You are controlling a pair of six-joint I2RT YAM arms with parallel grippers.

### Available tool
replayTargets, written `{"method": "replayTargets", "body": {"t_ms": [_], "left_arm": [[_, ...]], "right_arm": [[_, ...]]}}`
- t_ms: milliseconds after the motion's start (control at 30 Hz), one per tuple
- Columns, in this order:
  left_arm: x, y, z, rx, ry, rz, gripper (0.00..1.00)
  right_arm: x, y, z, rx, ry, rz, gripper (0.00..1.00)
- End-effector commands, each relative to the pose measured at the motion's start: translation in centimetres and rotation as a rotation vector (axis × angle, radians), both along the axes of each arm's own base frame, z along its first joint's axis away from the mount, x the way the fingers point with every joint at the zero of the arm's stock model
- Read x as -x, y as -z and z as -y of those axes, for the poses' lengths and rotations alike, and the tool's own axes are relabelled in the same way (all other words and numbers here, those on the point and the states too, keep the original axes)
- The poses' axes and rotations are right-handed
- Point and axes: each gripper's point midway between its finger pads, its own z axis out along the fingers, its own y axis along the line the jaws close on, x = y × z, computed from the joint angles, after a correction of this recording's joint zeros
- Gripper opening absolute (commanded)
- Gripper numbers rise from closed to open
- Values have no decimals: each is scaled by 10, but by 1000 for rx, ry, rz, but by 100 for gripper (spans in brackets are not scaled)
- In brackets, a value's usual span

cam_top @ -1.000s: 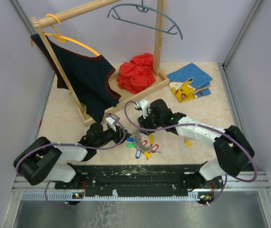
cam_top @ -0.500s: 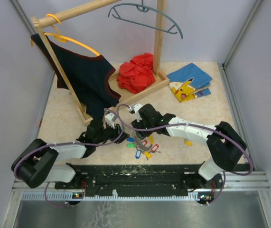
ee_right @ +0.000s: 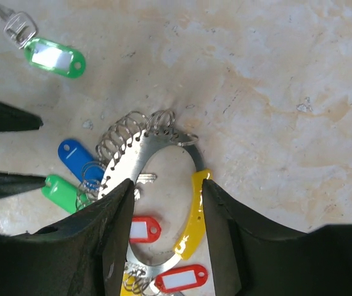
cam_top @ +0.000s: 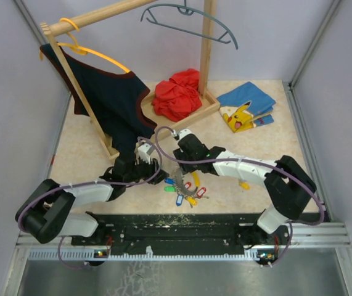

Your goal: Put the keys on the keyring

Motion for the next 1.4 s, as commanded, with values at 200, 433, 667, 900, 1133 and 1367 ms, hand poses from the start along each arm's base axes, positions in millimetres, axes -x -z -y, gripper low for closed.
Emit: {"method": "replayTargets", "body": {"t_ms": [200, 433, 667, 900, 1133, 1367], "left_arm": [[-3, 4, -3, -42, 1, 5, 50], [5, 9, 9, -15, 77, -38, 50], [11, 7, 17, 45, 117, -44, 50], [11, 7, 18, 77, 101, -45, 51], [9, 18, 17, 99, 47, -95, 51], [20, 37, 17, 89, 60, -156, 52]], "right_arm": [[-45, 16, -23, -84, 205, 46, 47], [-50, 35, -23, -74, 191, 50, 43], [-60, 50, -20, -41, 6, 11, 19], [-66, 35, -30, -10, -168, 49, 0], [-63, 23, -27, -32, -216, 68, 16], [-33, -19, -24, -160, -268, 115, 43]]}}
